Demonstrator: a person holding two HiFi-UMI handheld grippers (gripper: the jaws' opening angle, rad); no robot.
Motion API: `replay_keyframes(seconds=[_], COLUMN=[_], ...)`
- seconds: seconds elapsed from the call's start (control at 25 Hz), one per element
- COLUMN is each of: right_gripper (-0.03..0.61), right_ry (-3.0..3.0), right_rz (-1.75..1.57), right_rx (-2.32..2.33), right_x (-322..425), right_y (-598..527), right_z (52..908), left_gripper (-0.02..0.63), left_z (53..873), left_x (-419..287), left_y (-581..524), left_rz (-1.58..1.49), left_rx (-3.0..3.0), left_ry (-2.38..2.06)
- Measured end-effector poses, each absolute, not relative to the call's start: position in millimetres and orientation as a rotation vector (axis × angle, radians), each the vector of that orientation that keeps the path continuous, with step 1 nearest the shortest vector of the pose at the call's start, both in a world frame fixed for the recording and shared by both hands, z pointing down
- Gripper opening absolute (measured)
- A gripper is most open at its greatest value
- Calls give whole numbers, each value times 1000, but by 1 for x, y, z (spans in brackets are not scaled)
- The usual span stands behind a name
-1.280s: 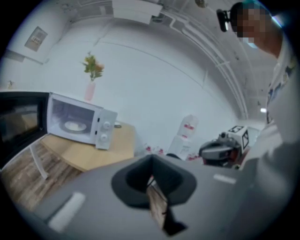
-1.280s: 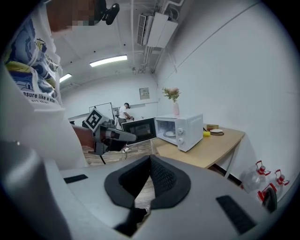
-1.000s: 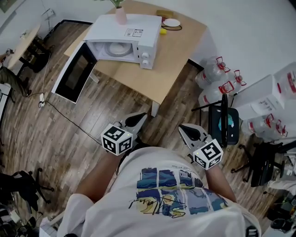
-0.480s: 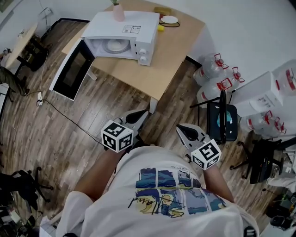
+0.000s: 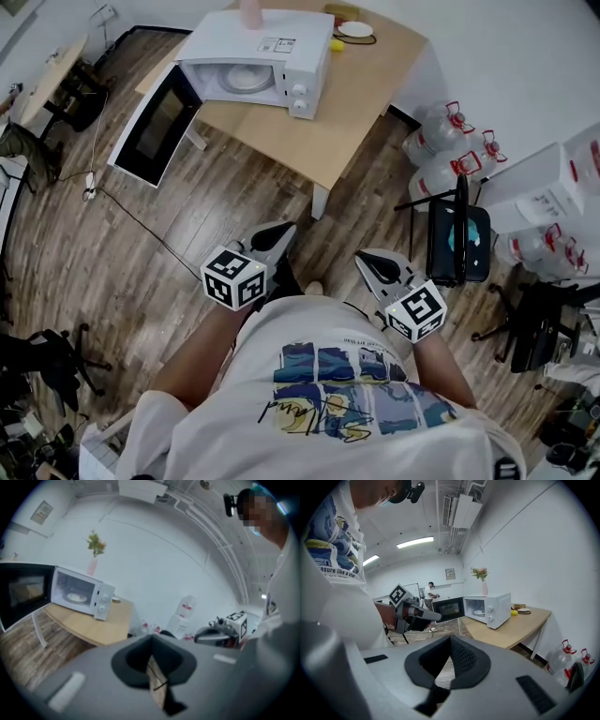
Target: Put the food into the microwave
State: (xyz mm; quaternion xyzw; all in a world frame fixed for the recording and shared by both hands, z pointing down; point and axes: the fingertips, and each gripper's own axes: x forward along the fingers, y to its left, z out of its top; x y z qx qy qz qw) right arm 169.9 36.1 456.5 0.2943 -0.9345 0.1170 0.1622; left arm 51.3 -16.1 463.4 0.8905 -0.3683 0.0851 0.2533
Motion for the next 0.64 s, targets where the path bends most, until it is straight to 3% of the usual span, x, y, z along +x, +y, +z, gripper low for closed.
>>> replay_keyframes(seconds=[0.64], right_gripper=[6], right_ry=[-2638], right_rz=[370], right_rx=[969], right_x=[197], right_y=[32], right_z=[459], left_gripper=[9], left_z=[473], left_x=[86], left_y=[-29], left_rz=[262], left_rx=[2454], left_ry=[-869])
